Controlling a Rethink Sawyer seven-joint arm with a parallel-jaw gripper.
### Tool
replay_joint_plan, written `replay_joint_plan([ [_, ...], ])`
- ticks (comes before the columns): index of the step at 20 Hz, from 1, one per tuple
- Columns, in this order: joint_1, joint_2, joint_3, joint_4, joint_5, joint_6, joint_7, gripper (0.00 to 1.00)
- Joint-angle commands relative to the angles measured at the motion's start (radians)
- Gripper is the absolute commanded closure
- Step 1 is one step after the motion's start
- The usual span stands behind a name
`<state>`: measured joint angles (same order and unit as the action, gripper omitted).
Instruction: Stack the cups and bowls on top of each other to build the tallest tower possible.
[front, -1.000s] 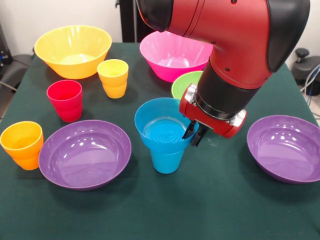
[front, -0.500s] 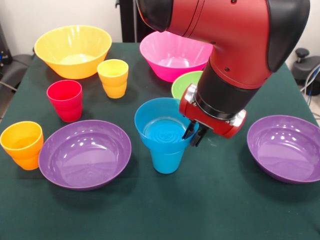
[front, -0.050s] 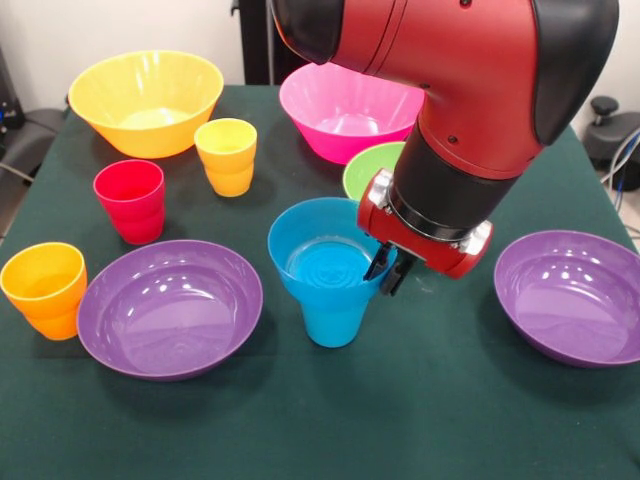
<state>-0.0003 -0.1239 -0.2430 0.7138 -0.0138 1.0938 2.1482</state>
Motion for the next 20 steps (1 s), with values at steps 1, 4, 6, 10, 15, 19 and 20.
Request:
replay_joint_plan([
  [1,-0.029,0.023,0.126,0.021,-0.048,-0.041,-0.197,1.00],
  [4,-0.028,0.022,0.126,0.019,-0.048,-0.035,-0.192,1.00],
  [6,-0.028,0.027,0.127,0.006,-0.047,-0.026,-0.191,1.00],
  [10,-0.028,0.032,0.127,-0.004,-0.047,-0.018,-0.191,1.00],
  [15,-0.025,0.025,0.122,0.015,-0.045,-0.023,-0.174,1.00],
  [19,-0.024,0.023,0.119,0.020,-0.043,-0.018,-0.162,1.00],
  [20,-0.024,0.022,0.118,0.022,-0.043,-0.018,-0.162,1.00],
])
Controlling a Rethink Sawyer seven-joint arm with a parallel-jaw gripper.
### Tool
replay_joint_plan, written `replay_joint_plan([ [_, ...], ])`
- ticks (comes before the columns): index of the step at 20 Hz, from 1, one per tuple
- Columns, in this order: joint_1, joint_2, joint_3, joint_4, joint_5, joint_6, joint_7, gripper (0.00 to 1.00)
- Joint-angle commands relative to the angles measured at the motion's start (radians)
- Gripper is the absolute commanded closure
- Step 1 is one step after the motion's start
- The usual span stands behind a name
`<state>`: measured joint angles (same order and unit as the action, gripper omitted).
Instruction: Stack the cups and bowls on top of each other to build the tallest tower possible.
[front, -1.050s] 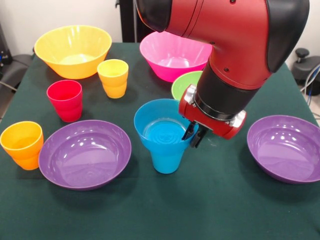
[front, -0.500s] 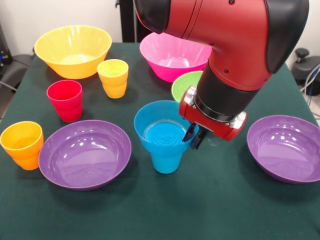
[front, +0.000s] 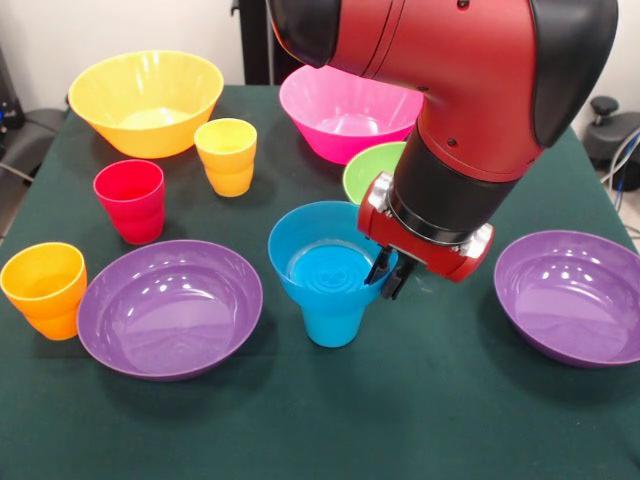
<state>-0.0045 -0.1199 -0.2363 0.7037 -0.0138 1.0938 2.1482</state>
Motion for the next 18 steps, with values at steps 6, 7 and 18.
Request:
replay_joint_plan([
  [6,-0.019,0.025,0.109,0.020,-0.040,0.004,-0.156,1.00],
  [7,-0.019,0.025,0.109,0.020,-0.040,0.006,-0.155,1.00],
  [18,-0.018,0.025,0.107,0.019,-0.040,0.014,-0.155,1.00],
])
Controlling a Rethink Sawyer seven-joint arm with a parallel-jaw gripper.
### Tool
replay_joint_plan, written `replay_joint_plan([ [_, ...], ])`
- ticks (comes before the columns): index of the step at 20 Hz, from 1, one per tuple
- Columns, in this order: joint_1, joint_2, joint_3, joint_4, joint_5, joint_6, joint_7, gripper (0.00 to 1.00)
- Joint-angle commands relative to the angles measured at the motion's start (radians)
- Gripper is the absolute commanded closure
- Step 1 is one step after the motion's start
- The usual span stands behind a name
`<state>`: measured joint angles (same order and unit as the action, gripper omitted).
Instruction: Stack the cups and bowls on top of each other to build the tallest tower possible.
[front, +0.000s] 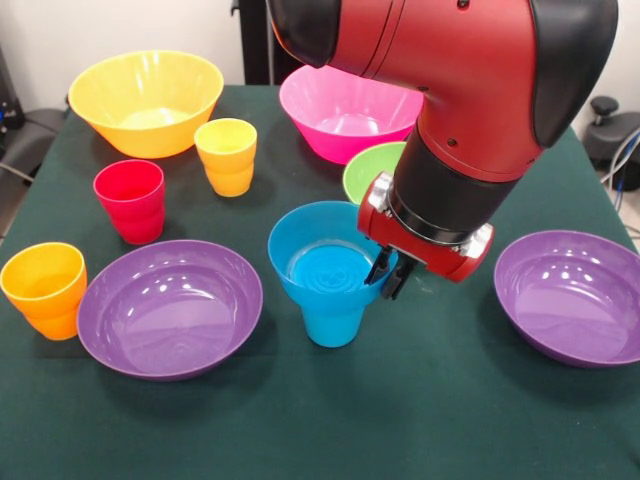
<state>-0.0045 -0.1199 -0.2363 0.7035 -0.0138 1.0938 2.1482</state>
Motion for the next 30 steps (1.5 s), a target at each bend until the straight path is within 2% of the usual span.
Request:
replay_joint_plan([
  [1,-0.018,0.025,0.107,0.019,-0.040,0.016,-0.155,1.00],
  [21,-0.017,0.024,0.104,0.025,-0.040,0.023,-0.150,1.00],
  [22,-0.017,0.024,0.105,0.026,-0.040,0.022,-0.151,0.00],
  [30,-0.015,0.020,0.103,0.033,-0.040,0.019,-0.147,0.00],
])
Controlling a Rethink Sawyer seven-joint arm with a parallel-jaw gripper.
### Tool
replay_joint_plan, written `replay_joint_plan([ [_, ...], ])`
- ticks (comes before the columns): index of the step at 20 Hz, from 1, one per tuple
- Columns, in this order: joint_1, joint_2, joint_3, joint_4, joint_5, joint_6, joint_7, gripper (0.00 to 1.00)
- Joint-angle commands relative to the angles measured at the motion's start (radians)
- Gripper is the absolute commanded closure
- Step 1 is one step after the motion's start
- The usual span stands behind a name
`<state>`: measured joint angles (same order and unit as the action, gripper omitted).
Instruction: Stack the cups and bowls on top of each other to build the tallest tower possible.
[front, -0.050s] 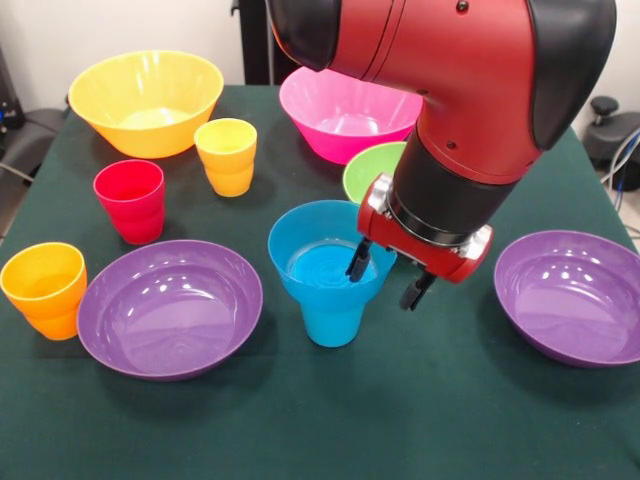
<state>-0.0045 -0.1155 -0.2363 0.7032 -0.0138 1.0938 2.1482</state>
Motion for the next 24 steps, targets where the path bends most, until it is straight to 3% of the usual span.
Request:
replay_joint_plan([
  [1,-0.016,0.017,0.103,0.031,-0.040,0.021,-0.147,0.00],
  [14,-0.016,0.012,0.103,0.037,-0.040,0.012,-0.149,0.00],
  [24,-0.016,0.004,0.093,-0.024,-0.027,0.138,-0.161,0.00],
])
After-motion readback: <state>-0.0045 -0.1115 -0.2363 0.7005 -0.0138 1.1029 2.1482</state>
